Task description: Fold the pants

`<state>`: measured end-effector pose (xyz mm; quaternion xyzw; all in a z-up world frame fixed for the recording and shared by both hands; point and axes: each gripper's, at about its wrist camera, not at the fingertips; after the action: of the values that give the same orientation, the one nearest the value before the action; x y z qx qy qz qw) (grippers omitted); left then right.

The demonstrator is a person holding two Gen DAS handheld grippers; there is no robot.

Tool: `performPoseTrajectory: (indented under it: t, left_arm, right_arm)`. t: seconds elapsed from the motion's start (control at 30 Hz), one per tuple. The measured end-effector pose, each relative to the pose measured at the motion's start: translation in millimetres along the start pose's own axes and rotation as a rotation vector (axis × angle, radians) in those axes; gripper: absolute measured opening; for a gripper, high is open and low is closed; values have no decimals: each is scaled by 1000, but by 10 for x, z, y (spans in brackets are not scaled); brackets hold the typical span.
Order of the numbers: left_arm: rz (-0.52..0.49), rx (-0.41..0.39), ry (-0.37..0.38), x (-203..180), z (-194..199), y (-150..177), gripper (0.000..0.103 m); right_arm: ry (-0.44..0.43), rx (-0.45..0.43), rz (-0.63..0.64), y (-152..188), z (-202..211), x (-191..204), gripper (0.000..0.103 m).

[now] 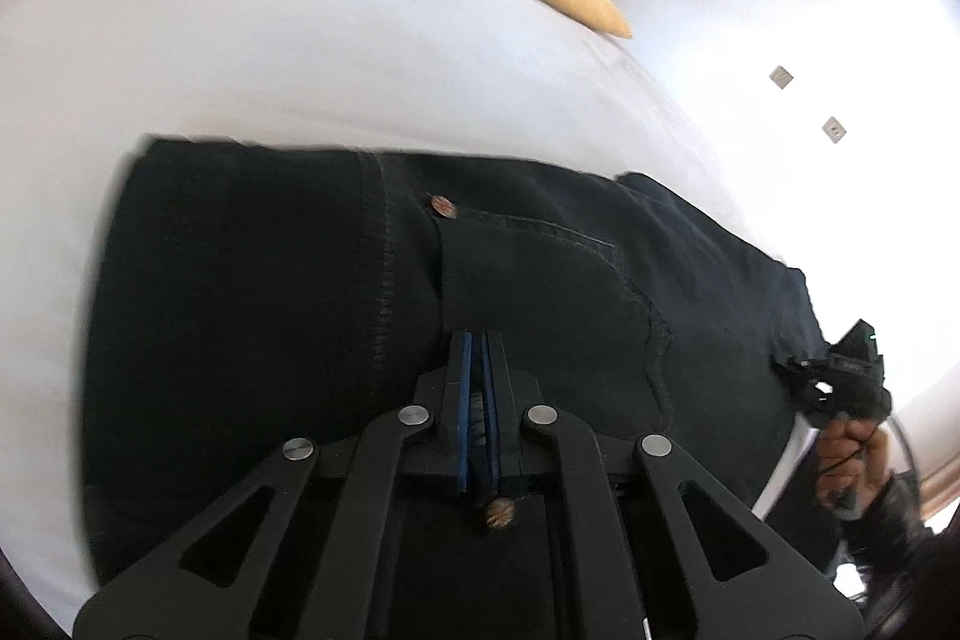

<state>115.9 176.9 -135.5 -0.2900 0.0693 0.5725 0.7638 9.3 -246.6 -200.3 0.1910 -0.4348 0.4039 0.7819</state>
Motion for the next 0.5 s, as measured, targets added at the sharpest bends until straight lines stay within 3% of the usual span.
performPoseTrajectory:
  t: [0.03,0.1,0.17,0.23,0.4,0.5]
  left_arm:
    - [6,-21,-96,-15,123,23,6]
    - [18,-50,-164,-46,250,28,6]
    - [-5,-74,-151,-182,343,-40,6]
    - [-89,-42,-127,-466,259,-154,6]
    - [-323,158,-59,-1369,-555,-509,6]
    - [-399,264,-95,-1657,-1140,-715,6]
  right_arm:
    - [0,-1,1,4,5,-3,0]
    - [5,-6,4,26,6,-9,0]
    - [22,-15,12,40,7,12,0]
    - [35,-20,17,58,20,26,0]
    - [23,-15,12,68,33,8,0]
    - [18,-12,16,75,51,-5,0]
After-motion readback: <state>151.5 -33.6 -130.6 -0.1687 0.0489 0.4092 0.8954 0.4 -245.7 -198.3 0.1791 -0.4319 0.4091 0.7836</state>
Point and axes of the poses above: each gripper's, at about its wrist camera, not at the fingertips, and z roughly against the way its jaws point, x to its left, y to its underside, and after that the axes turned 15 degrees about x, right-handed
